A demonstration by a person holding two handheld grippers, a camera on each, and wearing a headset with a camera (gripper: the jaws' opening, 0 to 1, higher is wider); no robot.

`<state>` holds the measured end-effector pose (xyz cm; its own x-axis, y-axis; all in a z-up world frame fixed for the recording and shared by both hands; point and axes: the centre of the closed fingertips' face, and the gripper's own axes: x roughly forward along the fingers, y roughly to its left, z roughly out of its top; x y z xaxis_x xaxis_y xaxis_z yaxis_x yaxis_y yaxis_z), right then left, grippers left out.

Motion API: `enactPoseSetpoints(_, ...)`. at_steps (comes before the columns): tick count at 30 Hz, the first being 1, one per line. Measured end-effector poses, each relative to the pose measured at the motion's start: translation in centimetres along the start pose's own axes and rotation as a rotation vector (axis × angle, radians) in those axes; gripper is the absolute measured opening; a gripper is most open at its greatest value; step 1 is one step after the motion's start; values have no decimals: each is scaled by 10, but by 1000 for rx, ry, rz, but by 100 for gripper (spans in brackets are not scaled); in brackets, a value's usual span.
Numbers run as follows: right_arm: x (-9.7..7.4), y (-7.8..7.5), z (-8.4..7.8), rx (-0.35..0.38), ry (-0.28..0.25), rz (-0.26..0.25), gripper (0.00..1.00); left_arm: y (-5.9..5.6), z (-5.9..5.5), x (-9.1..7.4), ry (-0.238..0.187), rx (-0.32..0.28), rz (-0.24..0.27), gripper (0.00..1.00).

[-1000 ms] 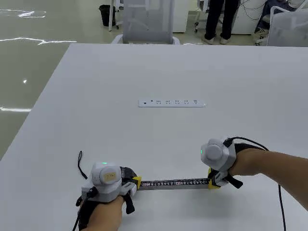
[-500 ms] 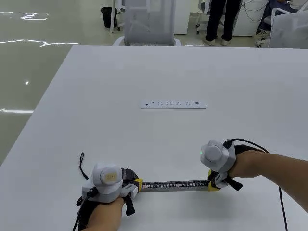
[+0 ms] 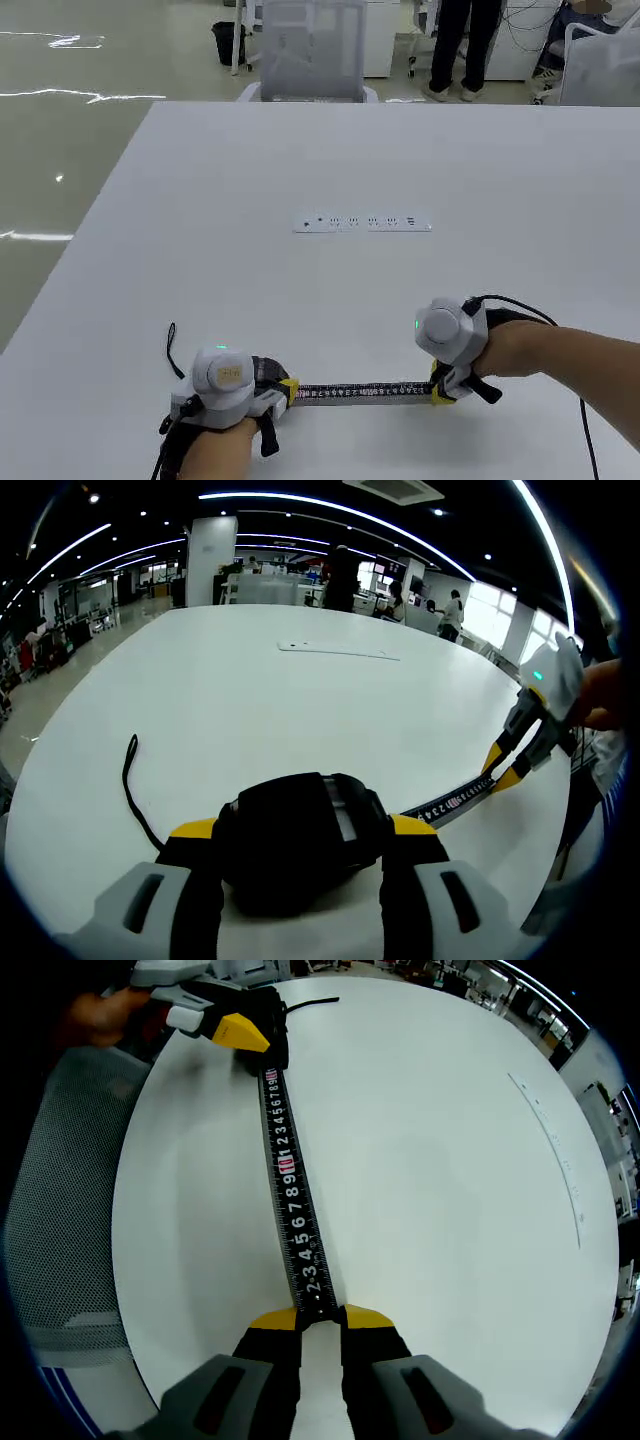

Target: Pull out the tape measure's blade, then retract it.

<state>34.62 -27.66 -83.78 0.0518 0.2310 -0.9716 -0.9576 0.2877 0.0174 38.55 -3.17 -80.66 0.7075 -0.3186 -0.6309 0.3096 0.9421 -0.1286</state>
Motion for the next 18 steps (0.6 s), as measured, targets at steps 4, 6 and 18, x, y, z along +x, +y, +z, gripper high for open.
enactPoseSetpoints(4, 1, 0, 2, 1, -2, 3, 14, 0, 0, 0, -1, 1, -2, 60)
enactPoseSetpoints(6, 0, 1, 3, 1, -3, 4, 14, 0, 0, 0, -1, 1, -2, 60)
enactPoseSetpoints(18, 3, 3, 9, -3, -6, 9, 14, 0, 0, 1, -2, 2, -2, 60)
